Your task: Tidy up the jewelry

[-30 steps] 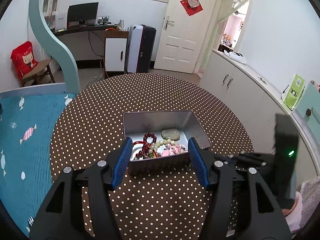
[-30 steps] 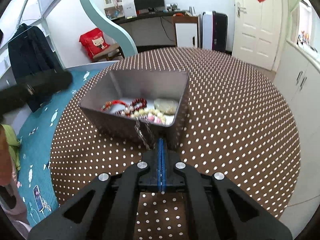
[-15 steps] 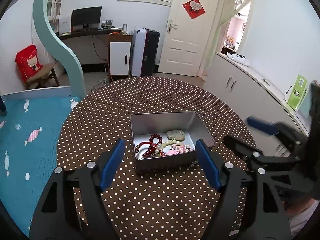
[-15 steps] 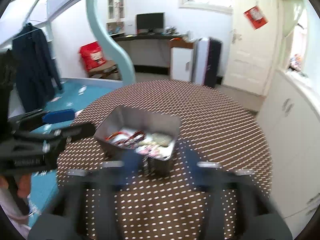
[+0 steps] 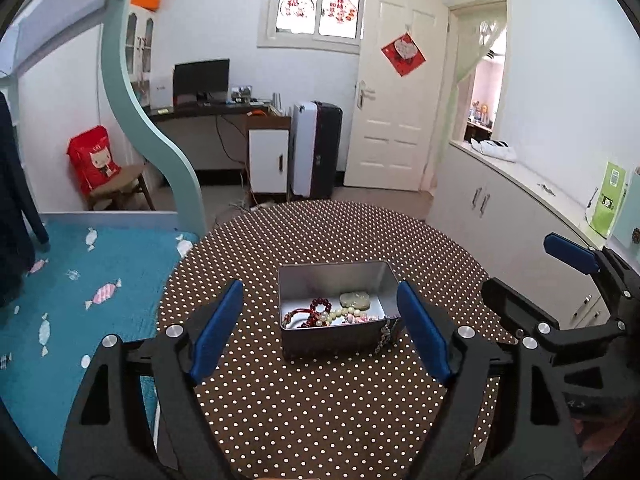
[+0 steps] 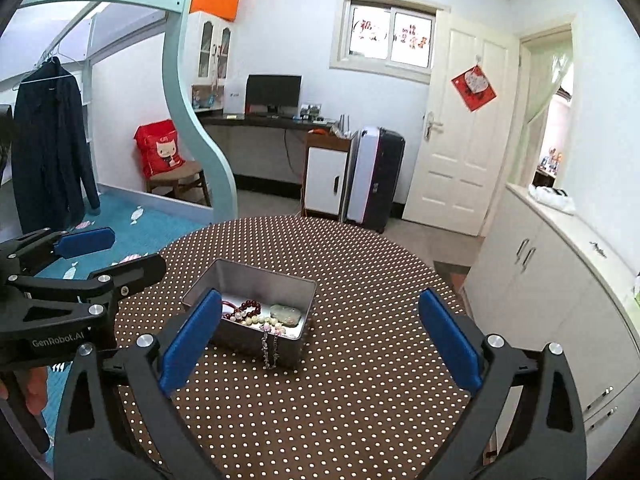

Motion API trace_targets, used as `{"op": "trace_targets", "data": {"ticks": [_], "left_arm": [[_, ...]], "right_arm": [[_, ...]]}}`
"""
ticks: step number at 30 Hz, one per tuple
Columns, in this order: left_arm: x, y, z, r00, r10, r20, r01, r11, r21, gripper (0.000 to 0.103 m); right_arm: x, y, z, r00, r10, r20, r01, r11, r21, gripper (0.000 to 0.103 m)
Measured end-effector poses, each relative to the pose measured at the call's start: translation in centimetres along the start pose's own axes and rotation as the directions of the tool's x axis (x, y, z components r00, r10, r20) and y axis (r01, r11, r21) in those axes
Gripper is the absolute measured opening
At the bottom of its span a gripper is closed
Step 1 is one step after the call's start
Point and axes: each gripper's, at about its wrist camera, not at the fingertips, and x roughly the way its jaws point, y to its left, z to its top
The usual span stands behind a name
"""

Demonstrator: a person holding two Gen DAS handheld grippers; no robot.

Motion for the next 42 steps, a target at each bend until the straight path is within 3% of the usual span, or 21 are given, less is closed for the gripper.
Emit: {"op": "trace_targets", "data": {"ticks": [7, 42], "left_arm": [[-1.9, -0.7, 0.1, 0.999, 0.033, 0.038, -0.034, 0.999, 0.024, 0.080], [-1.9, -1.4, -0.3, 0.998, 0.051, 0.024, -0.052, 0.998, 0.047, 0.082]], "right_arm": [[-0.6, -0.2, -0.4, 1.000, -0.015, 0.005, 0.015, 1.000, 0.019, 0.095], [-1.2, -0.7, -0.8, 1.000, -0.015, -0.004, 0.015, 0.998, 0.054, 0.096]]}}
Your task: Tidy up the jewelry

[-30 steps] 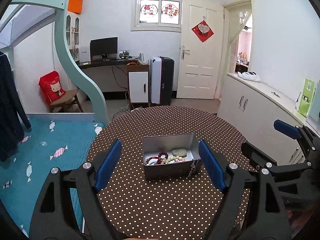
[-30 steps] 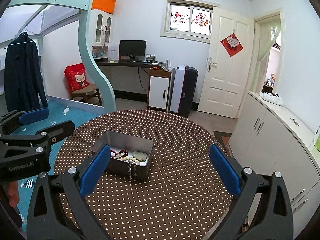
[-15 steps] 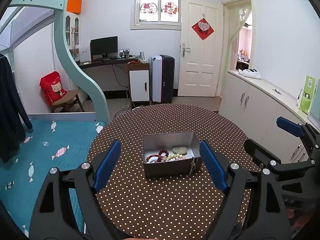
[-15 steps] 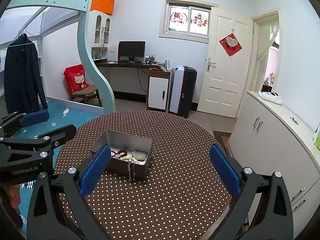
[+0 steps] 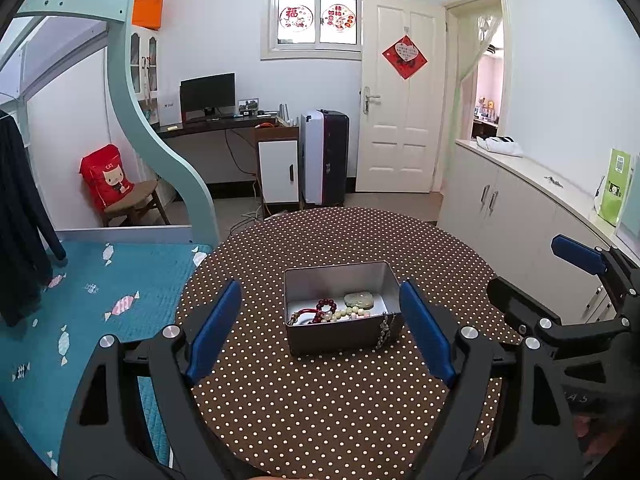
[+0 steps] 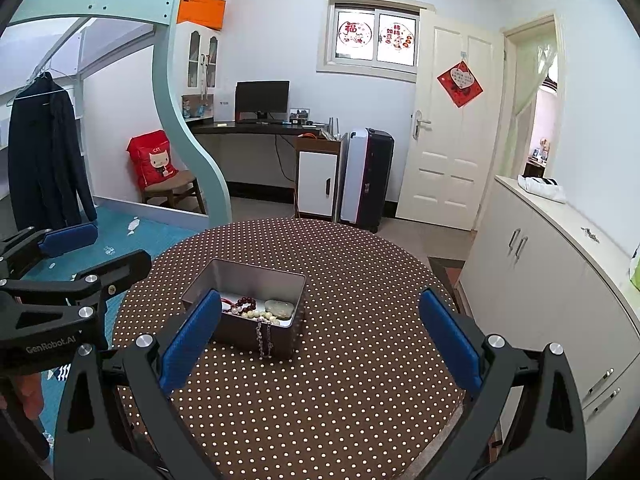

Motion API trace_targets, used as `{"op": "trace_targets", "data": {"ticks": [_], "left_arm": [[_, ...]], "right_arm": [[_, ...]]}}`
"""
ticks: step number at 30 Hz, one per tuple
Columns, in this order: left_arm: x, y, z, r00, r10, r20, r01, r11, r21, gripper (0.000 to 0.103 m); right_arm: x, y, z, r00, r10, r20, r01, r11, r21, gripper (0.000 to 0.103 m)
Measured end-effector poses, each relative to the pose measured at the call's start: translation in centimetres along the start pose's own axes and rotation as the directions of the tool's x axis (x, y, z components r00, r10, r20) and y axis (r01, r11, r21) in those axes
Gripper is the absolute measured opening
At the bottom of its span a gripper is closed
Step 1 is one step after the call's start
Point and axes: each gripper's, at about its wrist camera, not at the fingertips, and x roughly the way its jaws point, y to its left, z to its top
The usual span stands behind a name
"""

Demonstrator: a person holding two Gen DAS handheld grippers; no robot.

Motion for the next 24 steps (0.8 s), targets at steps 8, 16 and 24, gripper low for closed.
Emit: {"op": "trace_targets", "data": {"ticks": [8, 16, 24], "left_arm": [[-0.08, 0.16, -0.13, 1.000, 0.009, -0.002, -0.009, 1.000, 0.000, 0.081], [0.00, 0.41, -0.05, 1.000, 0.016, -0.013, -0.016, 1.000, -0.001, 0.082], [0.27, 0.82, -0.19, 0.999, 0.022, -0.028, -0.022, 1.000, -0.004, 0.082]], "right_arm": [[-0.05, -0.04, 0.00, 1.000, 0.003, -0.004, -0.003, 1.000, 0.001, 0.096], [0.13, -0.13, -0.04, 1.000, 0.014, -0.016, -0.014, 1.000, 0.013, 0.096], [0.25, -0.12, -0.13, 0.999, 0.020, -0.027, -0.019, 1.000, 0.013, 0.096]]}}
